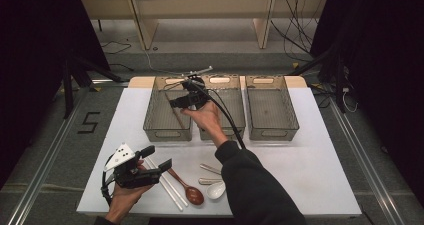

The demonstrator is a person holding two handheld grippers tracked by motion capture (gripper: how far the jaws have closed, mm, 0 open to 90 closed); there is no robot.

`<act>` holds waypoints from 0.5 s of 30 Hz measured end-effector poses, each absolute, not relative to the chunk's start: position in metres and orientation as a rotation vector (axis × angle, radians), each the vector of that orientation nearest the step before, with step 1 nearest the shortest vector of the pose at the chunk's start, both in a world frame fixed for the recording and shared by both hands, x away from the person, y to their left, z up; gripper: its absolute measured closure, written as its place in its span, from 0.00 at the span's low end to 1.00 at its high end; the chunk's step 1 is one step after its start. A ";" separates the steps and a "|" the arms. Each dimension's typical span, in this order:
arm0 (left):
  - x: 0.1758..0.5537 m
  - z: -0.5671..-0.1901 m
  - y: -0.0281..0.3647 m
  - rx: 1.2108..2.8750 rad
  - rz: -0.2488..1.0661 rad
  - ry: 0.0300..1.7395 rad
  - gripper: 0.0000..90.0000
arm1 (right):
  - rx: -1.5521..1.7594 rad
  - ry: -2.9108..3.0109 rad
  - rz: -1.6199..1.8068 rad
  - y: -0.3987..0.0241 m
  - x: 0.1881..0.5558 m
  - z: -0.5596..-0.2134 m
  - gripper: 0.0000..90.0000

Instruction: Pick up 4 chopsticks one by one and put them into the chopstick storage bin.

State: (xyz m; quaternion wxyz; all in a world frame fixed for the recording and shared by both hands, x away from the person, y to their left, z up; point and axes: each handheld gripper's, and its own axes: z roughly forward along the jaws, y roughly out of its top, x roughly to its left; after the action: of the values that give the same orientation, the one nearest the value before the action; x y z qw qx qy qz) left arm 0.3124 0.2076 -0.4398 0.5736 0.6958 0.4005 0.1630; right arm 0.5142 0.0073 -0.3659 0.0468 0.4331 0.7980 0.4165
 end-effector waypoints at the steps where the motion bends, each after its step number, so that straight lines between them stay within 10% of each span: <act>1: 0.312 -0.440 0.207 1.633 0.382 0.938 0.17 | 1.304 2.443 1.272 0.003 0.509 -0.362 0.40; 15: 0.312 -0.440 0.209 1.629 0.388 0.949 0.17 | 1.214 2.459 1.310 -0.070 0.449 -0.349 0.35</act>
State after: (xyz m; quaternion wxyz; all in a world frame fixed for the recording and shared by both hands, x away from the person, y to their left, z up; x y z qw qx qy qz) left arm 0.3120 0.2086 -0.4399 0.5718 0.6943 0.4045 0.1655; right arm 0.4491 -0.0695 -0.3493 0.0514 0.3990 0.8080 0.4305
